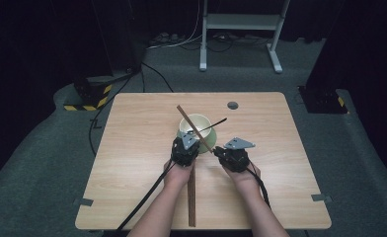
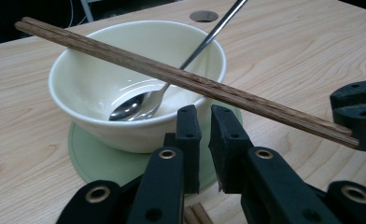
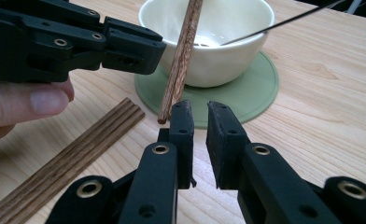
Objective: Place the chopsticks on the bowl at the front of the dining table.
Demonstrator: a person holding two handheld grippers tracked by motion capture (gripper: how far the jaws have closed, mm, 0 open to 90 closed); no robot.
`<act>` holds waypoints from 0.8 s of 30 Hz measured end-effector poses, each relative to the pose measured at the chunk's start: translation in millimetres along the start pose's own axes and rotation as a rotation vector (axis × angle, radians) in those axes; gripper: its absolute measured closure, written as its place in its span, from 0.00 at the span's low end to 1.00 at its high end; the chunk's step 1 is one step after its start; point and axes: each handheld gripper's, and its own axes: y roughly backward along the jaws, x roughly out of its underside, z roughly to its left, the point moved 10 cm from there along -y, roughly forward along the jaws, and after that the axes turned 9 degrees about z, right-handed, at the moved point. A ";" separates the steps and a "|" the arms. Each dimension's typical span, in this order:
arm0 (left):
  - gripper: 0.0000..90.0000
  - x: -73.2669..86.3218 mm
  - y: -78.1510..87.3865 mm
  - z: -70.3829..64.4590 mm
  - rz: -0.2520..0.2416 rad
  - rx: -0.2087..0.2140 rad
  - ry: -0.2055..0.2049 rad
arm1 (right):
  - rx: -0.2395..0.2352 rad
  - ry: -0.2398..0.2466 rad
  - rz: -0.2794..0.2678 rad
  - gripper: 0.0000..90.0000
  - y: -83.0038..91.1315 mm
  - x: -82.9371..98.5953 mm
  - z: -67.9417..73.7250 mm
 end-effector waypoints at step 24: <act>0.90 10.7 11.4 15.9 0.008 -0.016 0.026 | -0.058 0.053 0.010 0.89 -12.1 -7.0 36.6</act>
